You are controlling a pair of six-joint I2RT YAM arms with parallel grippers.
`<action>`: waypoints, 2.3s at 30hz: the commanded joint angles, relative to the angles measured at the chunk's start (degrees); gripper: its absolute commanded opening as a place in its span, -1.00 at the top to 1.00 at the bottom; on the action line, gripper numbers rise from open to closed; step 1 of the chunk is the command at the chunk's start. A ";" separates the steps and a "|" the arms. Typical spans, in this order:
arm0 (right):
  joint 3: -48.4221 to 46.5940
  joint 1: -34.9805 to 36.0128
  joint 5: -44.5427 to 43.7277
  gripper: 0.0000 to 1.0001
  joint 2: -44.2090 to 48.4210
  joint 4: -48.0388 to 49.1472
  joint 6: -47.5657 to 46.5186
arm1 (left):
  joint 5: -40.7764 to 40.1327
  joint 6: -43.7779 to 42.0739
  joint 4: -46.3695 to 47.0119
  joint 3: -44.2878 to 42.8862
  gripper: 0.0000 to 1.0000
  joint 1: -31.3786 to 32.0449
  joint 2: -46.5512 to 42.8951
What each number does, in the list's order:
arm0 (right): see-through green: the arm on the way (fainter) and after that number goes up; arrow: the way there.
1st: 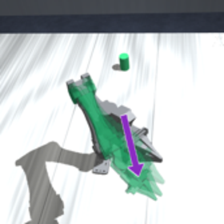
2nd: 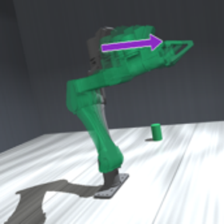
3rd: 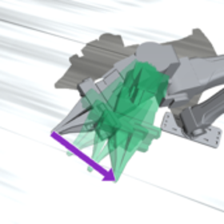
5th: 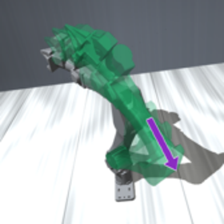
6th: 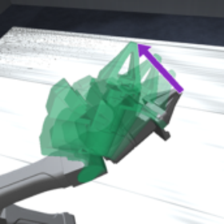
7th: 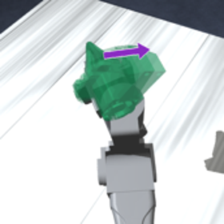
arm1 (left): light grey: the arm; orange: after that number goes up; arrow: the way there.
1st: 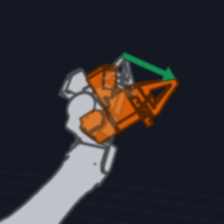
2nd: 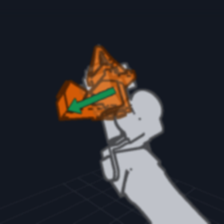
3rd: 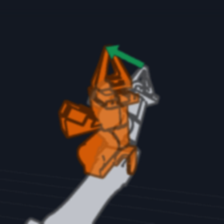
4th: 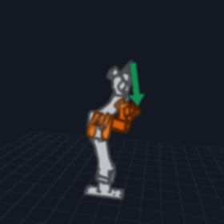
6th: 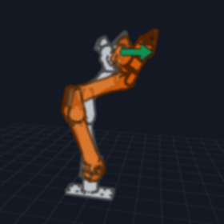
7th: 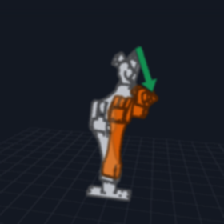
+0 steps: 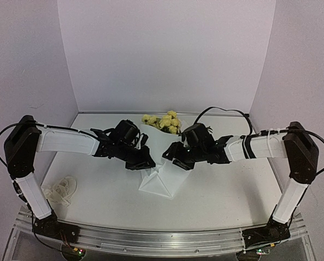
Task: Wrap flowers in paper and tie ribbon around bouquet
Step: Pass from the left arm to the right
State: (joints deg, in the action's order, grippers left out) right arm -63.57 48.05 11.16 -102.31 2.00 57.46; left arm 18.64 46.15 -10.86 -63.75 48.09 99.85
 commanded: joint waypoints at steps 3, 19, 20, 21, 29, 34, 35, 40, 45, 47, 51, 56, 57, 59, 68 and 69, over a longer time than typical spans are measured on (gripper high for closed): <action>-0.71 -1.53 5.34 -0.19 -4.78 6.34 9.35 | 0.85 -2.03 2.24 -2.00 0.85 0.34 -0.34; -3.35 -2.22 7.77 0.04 -11.67 13.48 15.78 | 2.54 -3.19 2.72 -1.60 0.87 0.69 -0.43; -3.25 -2.22 7.63 0.04 -11.53 13.59 15.78 | 2.55 -3.22 2.82 -1.42 0.87 0.69 -0.48; -3.29 -2.30 7.58 0.04 -11.50 13.56 15.67 | 2.61 -3.25 2.92 -1.28 0.87 0.68 -0.59; -1.31 -2.55 7.16 -0.02 -10.43 15.54 15.31 | 4.01 -3.84 4.54 -0.43 0.88 0.69 -0.87; -2.58 -2.57 7.48 -0.14 -9.79 15.87 13.73 | 4.27 -3.84 5.74 1.11 0.92 0.68 -1.17; -3.28 -2.57 7.82 -0.16 -10.22 15.85 13.58 | 4.37 -3.78 6.04 1.42 0.92 0.65 -1.28; -6.43 -2.53 9.82 -0.24 -12.94 15.84 13.14 | 5.22 -4.02 7.93 2.91 0.93 0.69 -1.50; -9.73 -2.59 12.59 -0.30 -15.20 15.49 10.42 | 7.14 -4.28 10.53 4.51 0.94 0.69 -1.59; -10.05 -2.57 12.20 -0.31 -15.30 14.60 9.49 | 7.52 -4.41 11.03 5.10 0.94 0.69 -1.54; -10.62 -2.57 11.88 -0.33 -15.48 13.32 7.97 | 8.37 -4.31 13.32 5.76 0.94 0.68 -1.58; -6.13 -2.54 7.32 -0.29 -12.34 13.04 8.36 | 8.34 -4.26 13.33 5.76 0.95 0.62 -1.77; -4.81 -2.53 6.49 -0.29 -11.35 13.30 8.42 | 8.33 -4.31 13.32 5.74 0.95 0.64 -1.75; -1.91 -2.54 4.36 -0.29 -8.87 14.40 8.19 | 8.34 -4.37 13.32 5.78 0.95 0.60 -1.75; -0.53 -2.60 2.50 -0.34 -4.02 14.90 3.65 | 8.74 -4.23 13.99 6.02 0.95 0.66 -1.57; -1.42 -2.57 3.25 -0.36 -4.50 14.88 3.23 | 8.78 -4.23 14.00 6.00 0.95 0.65 -1.58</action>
State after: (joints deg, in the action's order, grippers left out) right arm -62.05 45.66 14.85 -108.72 15.22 64.26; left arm 26.52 42.92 0.68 -58.25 48.45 99.83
